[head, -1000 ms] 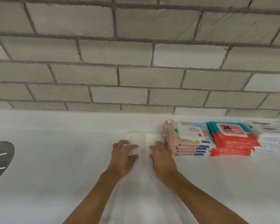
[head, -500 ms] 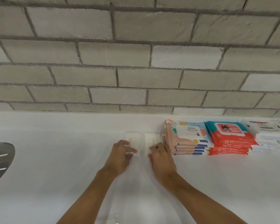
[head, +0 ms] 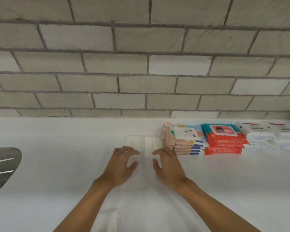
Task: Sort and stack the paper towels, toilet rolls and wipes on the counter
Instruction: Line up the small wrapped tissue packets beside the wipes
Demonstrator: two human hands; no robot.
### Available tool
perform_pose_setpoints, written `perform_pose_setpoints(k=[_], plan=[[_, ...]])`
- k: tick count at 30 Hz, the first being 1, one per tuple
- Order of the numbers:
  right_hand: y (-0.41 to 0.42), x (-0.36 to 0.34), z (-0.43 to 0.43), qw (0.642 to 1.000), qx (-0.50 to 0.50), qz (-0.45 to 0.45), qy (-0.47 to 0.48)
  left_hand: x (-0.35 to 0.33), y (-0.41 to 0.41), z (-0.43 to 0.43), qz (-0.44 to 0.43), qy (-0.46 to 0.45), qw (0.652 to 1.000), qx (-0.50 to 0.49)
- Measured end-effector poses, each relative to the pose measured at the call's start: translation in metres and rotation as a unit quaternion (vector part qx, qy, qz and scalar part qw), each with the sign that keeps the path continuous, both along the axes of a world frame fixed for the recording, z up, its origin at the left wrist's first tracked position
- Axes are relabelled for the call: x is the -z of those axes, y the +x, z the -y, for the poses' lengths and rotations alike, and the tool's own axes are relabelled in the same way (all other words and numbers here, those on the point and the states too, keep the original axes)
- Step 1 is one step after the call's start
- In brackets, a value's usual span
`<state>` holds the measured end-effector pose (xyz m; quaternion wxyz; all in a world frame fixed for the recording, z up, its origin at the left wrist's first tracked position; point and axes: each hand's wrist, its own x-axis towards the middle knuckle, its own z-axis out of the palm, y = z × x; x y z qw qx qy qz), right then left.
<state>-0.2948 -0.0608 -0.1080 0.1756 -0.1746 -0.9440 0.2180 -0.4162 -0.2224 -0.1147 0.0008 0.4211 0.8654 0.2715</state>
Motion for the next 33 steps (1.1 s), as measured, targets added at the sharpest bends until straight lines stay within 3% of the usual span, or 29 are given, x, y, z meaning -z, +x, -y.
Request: perform_pose_setpoints(k=[4,11,19,27,33], plan=[[0.040,-0.011,0.006,0.998,0.001,-0.013,-0.066,-0.021,0.046,0.021,0.026,-0.017,0.999,0.039],[0.118,-0.017,0.022,0.994,-0.048,0.024,-0.093,-0.037,0.123,0.043,0.019,-0.040,0.992,0.117],[0.187,-0.012,0.043,0.982,-0.066,0.097,-0.151,-0.020,0.173,0.078,0.073,-0.076,0.989,0.106],[0.234,-0.003,0.078,0.960,-0.116,0.195,-0.164,-0.010,0.218,0.110,0.134,-0.060,0.989,0.020],[0.244,0.004,0.092,0.965,-0.109,0.221,-0.093,-0.004,0.252,0.106,0.172,-0.046,0.984,-0.022]])
